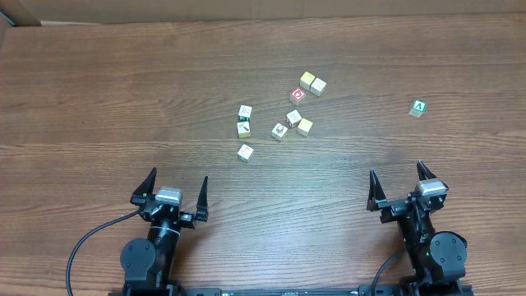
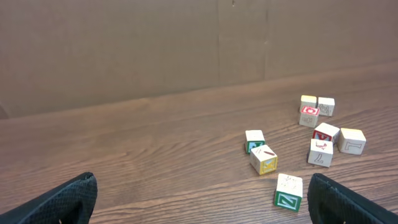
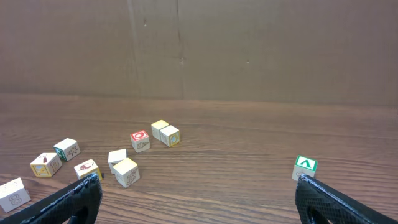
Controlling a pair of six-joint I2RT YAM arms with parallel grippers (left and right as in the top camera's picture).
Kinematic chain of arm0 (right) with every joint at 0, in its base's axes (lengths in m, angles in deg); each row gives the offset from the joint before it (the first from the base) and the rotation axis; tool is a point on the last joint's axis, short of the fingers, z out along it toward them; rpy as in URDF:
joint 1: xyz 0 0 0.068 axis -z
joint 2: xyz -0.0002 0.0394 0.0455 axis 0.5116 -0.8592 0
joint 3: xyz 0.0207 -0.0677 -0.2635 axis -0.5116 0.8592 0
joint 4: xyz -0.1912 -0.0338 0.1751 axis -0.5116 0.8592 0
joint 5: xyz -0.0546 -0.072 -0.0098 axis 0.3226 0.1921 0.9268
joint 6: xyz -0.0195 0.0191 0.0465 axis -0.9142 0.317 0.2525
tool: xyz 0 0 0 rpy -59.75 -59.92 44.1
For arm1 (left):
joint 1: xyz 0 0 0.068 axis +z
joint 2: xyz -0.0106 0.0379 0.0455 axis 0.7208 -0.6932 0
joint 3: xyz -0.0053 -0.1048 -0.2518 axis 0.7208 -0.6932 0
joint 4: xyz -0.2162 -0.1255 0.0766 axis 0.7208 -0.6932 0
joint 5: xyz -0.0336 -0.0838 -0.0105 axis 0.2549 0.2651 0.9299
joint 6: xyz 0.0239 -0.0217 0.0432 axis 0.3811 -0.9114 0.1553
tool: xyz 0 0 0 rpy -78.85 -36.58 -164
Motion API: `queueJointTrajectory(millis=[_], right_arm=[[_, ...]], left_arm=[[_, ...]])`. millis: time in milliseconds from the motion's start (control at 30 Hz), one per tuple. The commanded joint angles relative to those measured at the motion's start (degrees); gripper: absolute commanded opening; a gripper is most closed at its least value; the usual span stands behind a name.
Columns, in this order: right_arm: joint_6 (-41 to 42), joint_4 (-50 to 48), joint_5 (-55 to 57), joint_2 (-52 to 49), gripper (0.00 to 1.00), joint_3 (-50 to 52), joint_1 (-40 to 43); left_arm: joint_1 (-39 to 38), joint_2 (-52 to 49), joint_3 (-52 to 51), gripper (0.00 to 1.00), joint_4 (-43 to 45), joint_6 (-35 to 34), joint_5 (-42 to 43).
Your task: Flip 5 blocks
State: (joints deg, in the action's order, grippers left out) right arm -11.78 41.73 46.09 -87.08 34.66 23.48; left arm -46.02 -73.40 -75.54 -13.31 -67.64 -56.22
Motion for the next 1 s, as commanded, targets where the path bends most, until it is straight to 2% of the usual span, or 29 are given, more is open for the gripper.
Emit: queueJointTrajectory(millis=[0,267,333,633,833,967], right_arm=[[0.15,-0.39,0.07,0.57,1.00,0.28,-0.37],[0.90,-1.25,0.31,0.57,1.00,0.28,-0.37],[2.62,-2.60,-2.86,0.57,1.00,0.28,-0.37],[8.20,-5.73,-13.97,-1.25,1.00,-3.45,-0.37],[11.15,-5.57,-20.22,-12.72,1.00,-12.00,-0.37],[11.13,-1.88,-25.88,-27.39,1.00,-22.93,-0.37]], left_arm=[[0.31,0.59,-0.22,1.00,-0.15,1.88,0.44],[0.26,0.59,-0.20,1.00,0.68,0.50,0.44],[0.26,0.59,-0.20,0.99,0.68,-1.29,0.57],[0.26,-1.25,3.26,1.00,0.66,-1.31,1.79],[0.24,-14.36,13.16,1.00,-0.39,-1.31,1.81],[0.20,-30.56,25.90,1.00,-6.67,-1.31,3.56]])
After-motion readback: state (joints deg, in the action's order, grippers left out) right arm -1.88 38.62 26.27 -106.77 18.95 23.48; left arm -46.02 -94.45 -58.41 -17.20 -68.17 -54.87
